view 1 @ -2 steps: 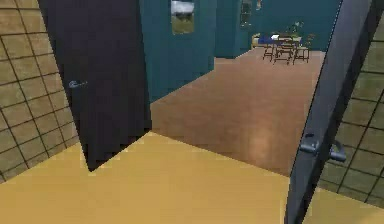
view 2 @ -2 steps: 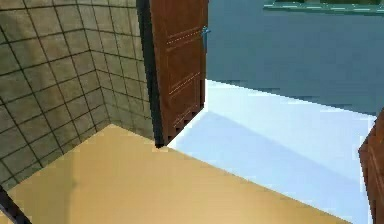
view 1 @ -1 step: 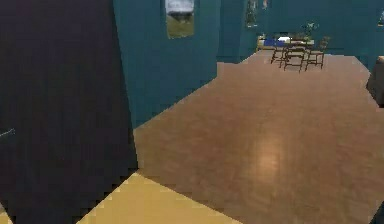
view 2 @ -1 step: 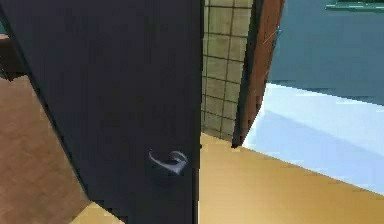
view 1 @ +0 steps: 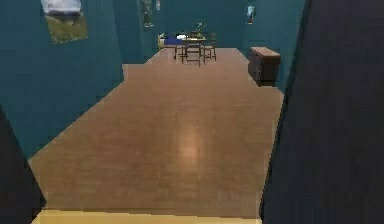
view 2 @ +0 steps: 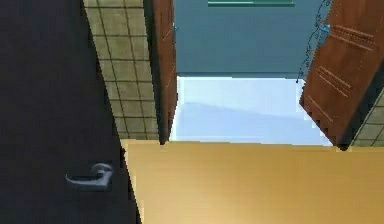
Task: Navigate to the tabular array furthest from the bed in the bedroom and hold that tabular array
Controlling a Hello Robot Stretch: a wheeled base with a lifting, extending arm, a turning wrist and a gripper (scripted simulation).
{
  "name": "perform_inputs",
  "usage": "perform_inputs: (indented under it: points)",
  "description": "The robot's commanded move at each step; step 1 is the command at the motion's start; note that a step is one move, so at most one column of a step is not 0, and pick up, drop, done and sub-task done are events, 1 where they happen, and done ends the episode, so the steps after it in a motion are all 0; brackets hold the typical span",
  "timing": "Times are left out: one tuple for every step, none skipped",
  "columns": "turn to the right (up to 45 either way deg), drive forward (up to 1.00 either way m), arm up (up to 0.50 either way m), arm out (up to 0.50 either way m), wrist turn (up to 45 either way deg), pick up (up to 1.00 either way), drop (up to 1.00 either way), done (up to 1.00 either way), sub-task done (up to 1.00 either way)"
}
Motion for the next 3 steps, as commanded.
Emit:
perform_inputs:
  points:
    - [3.0,0.00,0.00,0.00,0.0,0.00,0.00,0.00,0.00]
    - [0.0,1.00,0.00,0.00,0.0,0.00,0.00,0.00,0.00]
    - [0.0,0.35,0.00,0.00,0.0,0.00,0.00,0.00,0.00]
